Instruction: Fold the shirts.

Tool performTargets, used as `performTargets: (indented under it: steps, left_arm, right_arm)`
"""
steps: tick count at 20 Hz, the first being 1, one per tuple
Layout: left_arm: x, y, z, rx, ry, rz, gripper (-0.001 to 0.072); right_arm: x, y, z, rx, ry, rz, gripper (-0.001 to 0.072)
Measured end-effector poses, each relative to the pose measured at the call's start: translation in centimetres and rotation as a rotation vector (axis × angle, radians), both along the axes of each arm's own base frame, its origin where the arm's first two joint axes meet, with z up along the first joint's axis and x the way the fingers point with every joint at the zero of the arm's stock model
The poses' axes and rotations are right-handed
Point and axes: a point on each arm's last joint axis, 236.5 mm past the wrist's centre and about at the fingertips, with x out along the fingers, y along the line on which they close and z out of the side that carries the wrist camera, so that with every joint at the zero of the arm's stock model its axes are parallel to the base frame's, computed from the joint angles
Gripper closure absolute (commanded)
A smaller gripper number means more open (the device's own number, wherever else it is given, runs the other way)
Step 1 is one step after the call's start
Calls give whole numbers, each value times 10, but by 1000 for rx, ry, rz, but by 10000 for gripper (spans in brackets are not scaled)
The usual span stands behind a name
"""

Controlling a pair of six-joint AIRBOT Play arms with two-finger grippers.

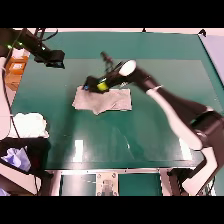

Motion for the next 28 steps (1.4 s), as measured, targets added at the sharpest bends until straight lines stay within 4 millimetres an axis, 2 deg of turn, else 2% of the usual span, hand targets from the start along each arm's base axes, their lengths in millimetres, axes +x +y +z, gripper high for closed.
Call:
performTargets:
  steps: [2, 3, 5, 8, 11, 12, 14, 17, 20, 23, 25, 27, 28]
  left_arm:
    - [-3, 5, -4, 8, 12, -7, 683]
    - [-4, 6, -5, 11, 12, -15, 683]
    - [-5, 8, -6, 16, 13, -29, 683]
    - [-5, 10, -7, 23, 11, -38, 684]
    - [-6, 11, -8, 25, 11, -43, 684]
    - [-6, 11, -8, 26, 11, -43, 684]
    - [-6, 11, -8, 26, 11, -45, 684]
    - [-6, 11, -8, 26, 12, -46, 684]
    - [-6, 11, -8, 26, 12, -48, 683]
    - [-5, 11, -8, 26, 10, -46, 683]
    - [-4, 11, -8, 26, 6, -45, 683]
    - [-4, 11, -8, 25, 4, -44, 684]
    - [-4, 11, -7, 25, 3, -43, 684]
  right_arm:
    - [7, 17, -13, 9, -30, -35, 167]
    - [14, 16, -12, 14, -45, -47, 167]
    - [32, -4, -1, 17, -61, -68, 167]
    - [67, -70, 26, 9, -66, -124, 167]
    - [85, -145, 40, -22, -29, -172, 168]
    - [85, -167, 38, -36, -6, -183, 168]
    - [79, -203, 24, -78, 57, -195, 168]
    - [64, -238, -12, -120, 171, -224, 167]
    - [42, -255, -55, -152, 276, -248, 167]
    - [26, -259, -88, -173, 344, -253, 166]
    - [18, -254, -104, -185, 373, -241, 167]
    - [9, -241, -111, -178, 396, -217, 167]
    - [5, -234, -114, -174, 405, -205, 198]
